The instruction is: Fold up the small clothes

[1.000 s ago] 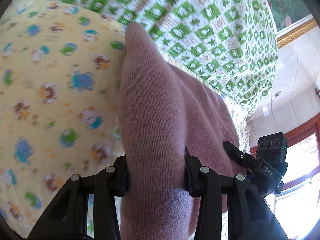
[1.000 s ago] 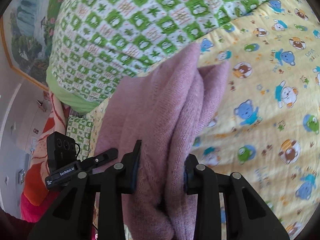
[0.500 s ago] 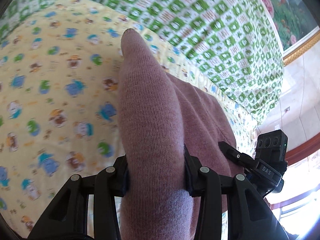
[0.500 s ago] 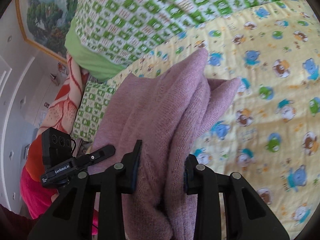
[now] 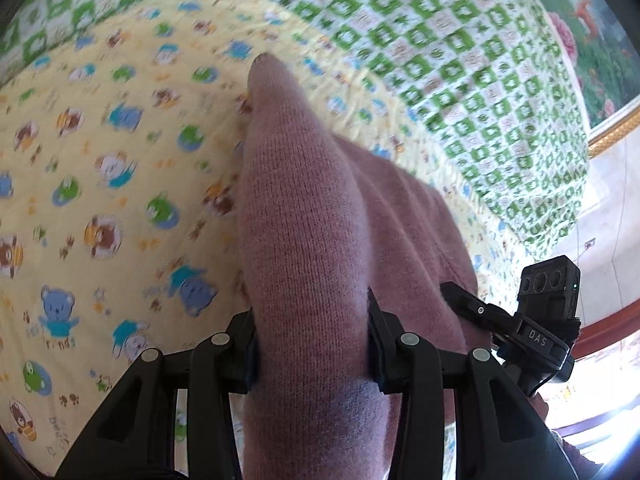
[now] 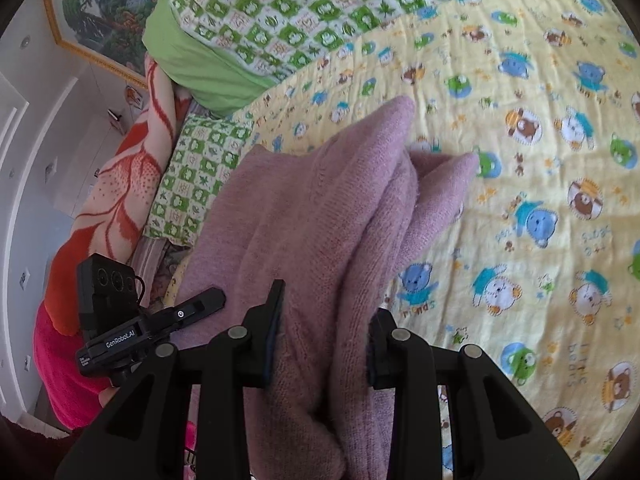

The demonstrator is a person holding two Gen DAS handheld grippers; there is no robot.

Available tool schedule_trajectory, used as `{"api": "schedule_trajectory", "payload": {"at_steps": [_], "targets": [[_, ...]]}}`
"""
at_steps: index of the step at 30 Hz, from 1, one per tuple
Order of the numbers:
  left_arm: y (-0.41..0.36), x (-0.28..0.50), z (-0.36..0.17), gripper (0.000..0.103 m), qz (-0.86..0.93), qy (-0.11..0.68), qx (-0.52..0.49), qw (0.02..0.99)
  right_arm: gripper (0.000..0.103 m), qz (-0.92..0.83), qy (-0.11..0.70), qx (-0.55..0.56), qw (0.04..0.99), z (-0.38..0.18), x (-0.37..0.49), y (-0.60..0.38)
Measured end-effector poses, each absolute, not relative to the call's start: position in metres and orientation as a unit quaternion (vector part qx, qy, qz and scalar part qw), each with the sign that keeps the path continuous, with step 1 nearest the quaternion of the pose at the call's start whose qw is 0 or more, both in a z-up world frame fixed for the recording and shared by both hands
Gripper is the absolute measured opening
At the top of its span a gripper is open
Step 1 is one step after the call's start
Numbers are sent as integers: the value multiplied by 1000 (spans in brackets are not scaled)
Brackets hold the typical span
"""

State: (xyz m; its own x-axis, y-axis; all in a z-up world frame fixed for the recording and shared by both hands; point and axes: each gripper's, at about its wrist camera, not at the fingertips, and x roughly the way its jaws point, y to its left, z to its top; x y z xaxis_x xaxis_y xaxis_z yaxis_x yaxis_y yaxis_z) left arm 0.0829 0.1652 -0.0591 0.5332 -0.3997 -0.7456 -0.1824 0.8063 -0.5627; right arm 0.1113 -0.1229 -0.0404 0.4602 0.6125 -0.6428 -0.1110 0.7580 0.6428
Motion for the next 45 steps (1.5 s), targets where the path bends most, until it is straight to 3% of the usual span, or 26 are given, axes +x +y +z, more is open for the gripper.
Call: {"api": "schedule_trajectory", "payload": {"at_steps": [11,17,26,36,38,39,40,45], "targets": [[178,66,-80,55,-46,498,-307,810,47,186,505,273,797,-72,102,-136],[180,55,-76,56,-38,498,-301,812,54,170,498,263,808,-62,91,-138],[185,39,-77,65,-37,504,-299,810,55,153,486,263,820,-46,60,-148],[184,42,-77,66,-38,517,-279,808,55,147,485,246,826,-47,61,-136],[183,44,-77,66,-35,521,-272,808,46,154,480,245,828,-46,66,-132],[183,45,-77,66,-33,522,-270,809,26,161,479,242,828,-45,70,-128],[182,46,-76,66,-33,521,-270,809,19,161,483,231,829,-44,74,-124],[175,49,-78,67,-40,525,-264,808,15,147,463,215,847,-28,80,-127]]}}
